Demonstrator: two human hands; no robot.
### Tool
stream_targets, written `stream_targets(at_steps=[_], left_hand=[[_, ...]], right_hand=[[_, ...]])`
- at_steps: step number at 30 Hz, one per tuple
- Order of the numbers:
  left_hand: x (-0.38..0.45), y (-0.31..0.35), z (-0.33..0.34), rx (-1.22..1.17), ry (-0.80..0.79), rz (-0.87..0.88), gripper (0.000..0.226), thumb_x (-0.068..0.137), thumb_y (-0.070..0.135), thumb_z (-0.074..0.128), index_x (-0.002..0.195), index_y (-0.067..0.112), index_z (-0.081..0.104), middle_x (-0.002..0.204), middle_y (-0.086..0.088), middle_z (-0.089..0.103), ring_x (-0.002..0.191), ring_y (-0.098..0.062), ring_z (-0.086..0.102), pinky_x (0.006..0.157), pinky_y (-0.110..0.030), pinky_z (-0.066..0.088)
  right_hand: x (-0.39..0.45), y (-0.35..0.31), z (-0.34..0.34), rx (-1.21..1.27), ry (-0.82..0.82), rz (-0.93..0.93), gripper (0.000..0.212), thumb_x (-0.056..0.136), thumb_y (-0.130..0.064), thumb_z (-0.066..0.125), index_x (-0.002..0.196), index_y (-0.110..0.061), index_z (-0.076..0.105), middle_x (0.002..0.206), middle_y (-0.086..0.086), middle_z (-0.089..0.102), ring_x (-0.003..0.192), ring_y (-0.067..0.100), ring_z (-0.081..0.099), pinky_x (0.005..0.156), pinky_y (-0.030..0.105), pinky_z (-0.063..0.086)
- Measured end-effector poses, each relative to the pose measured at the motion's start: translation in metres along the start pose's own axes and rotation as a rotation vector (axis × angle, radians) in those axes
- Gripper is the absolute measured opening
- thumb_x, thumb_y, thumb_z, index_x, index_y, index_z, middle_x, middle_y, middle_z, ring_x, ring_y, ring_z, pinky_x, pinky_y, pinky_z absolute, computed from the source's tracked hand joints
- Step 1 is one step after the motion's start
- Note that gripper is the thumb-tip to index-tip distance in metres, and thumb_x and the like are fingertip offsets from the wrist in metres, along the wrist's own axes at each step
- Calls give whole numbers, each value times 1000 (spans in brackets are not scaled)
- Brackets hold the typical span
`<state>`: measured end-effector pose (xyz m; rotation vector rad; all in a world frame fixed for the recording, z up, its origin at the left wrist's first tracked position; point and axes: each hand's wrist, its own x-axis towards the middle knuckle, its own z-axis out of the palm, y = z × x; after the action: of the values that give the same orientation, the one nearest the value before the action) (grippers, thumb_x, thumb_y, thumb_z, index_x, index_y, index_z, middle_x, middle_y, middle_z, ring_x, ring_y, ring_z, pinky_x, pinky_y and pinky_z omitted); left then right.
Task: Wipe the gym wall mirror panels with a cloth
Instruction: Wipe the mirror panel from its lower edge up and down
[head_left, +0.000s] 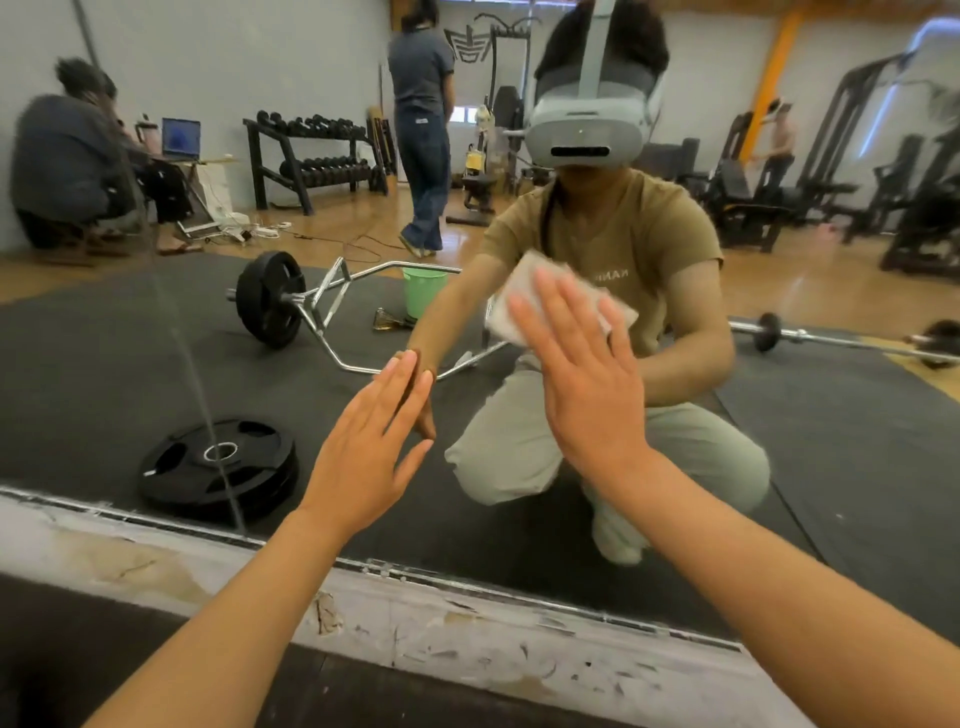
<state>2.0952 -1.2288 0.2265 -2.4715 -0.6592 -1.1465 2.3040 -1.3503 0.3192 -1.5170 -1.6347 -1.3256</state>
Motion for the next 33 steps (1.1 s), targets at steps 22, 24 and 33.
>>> stream_targets(at_steps=[22, 24, 33], left_hand=[[-4, -6, 7, -19, 30, 36, 67, 99, 25, 53, 155, 5, 22, 164, -13, 11, 152, -27, 14, 121, -43, 23], [-4, -7, 5, -16, 30, 46, 67, 98, 22, 55, 154, 4, 24, 164, -13, 12, 152, -28, 15, 121, -43, 25], [-3, -10, 3, 30, 40, 73, 64, 98, 21, 53, 154, 4, 26, 165, -12, 11, 152, -27, 16, 122, -38, 22]], right_hand=[[-164, -59, 73, -22, -367, -358, 80, 79, -7, 36, 156, -13, 15, 166, 4, 1, 153, 18, 2, 124, 36, 1], [-102, -46, 55, 40, -176, -194, 71, 86, -2, 41, 154, -14, 27, 164, 3, 18, 151, 17, 16, 122, 36, 11], [11, -46, 35, 55, 160, 197, 69, 90, 5, 51, 153, -17, 32, 161, 5, 22, 150, 24, 19, 119, 47, 16]])
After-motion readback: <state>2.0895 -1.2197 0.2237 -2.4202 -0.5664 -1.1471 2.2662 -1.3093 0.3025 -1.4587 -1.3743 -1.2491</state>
